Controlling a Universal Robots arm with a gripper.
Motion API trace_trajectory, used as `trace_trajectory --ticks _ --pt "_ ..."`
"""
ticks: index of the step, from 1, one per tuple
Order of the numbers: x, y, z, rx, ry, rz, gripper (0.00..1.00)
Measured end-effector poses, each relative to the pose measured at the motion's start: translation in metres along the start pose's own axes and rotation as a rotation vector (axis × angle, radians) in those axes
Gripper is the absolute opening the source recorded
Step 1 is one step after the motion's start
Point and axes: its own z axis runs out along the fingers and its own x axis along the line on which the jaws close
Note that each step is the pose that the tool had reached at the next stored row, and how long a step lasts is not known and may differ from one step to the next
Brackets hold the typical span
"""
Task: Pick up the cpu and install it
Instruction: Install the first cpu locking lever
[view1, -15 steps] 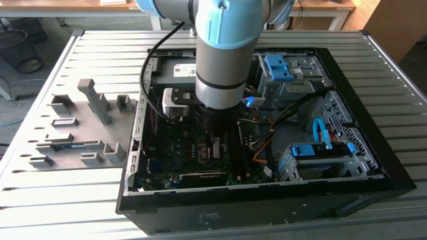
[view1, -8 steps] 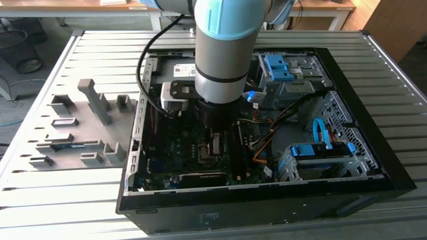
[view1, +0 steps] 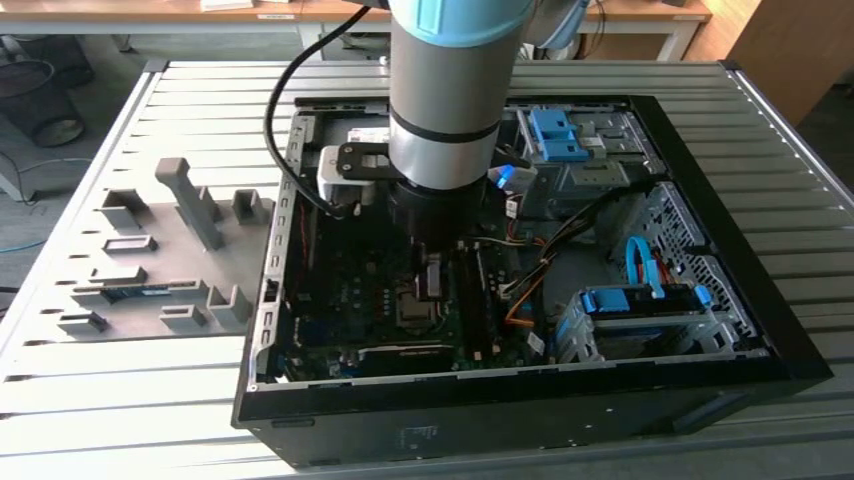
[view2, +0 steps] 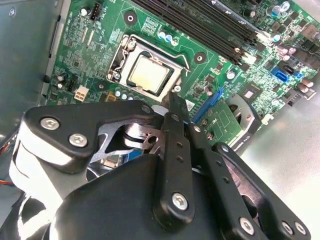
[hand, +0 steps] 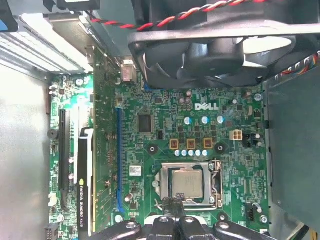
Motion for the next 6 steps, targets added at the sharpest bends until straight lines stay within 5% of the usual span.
trace_trajectory --ticks 6 --pt "0.0 0.0001 0.0 0.0 0.0036 0.0 0.1"
